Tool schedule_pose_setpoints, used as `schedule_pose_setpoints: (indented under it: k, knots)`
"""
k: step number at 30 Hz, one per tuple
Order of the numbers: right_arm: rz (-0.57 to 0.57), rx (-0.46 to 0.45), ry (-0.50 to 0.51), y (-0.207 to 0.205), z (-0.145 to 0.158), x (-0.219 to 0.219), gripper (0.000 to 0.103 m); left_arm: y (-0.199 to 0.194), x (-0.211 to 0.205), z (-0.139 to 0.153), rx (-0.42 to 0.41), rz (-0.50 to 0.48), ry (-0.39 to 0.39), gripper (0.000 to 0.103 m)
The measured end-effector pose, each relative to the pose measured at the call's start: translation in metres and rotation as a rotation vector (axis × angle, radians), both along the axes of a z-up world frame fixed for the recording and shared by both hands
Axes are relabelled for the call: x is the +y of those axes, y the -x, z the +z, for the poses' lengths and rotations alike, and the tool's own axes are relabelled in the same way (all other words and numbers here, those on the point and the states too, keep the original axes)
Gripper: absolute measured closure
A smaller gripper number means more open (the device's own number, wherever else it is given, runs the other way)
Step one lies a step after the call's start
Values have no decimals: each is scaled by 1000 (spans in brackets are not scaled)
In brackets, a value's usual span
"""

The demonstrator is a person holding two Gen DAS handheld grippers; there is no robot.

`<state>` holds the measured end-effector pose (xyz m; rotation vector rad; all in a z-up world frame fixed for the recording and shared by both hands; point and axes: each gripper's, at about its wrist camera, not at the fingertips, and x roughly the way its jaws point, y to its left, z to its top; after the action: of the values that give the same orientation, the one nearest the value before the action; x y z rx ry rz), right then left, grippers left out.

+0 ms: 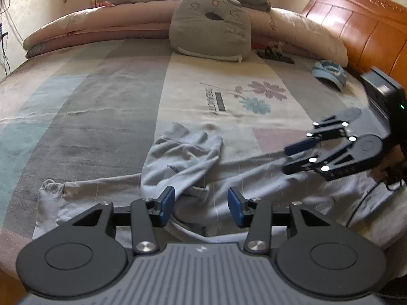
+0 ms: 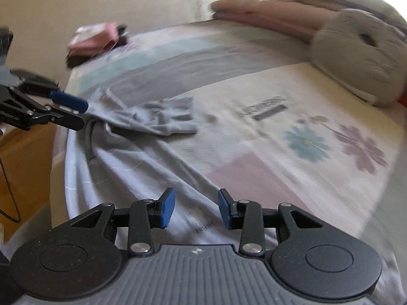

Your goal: Fold clothes

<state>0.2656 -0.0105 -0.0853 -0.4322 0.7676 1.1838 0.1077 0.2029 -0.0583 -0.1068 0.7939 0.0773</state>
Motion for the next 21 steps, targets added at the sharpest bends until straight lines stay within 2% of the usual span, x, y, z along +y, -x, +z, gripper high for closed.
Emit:
schedule_pose_setpoints:
  k: [7, 8, 9, 12, 15, 19, 21]
  knots:
    - [76, -58, 67, 4, -11, 15, 64, -1, -10, -11, -2, -43, 11, 51]
    - [86, -78, 75, 8, -11, 15, 74, -2, -13, -11, -5, -52, 7, 49]
    - [99, -103, 84, 13, -10, 16, 98, -2, -15, -11, -9, -60, 3, 48]
    - [113, -181, 97, 25, -7, 18, 98, -3, -20, -11, -16, -87, 0, 44]
    - [53, -214, 68, 20, -2, 21, 98, -5, -22, -15, -16, -105, 16, 43]
    - [-11, -163, 56, 5, -7, 26, 97, -12, -21, -30, 36, -106, 41, 43]
    - [-39, -150, 47, 4, -5, 21, 88, -14, -19, -39, 83, -93, 50, 43]
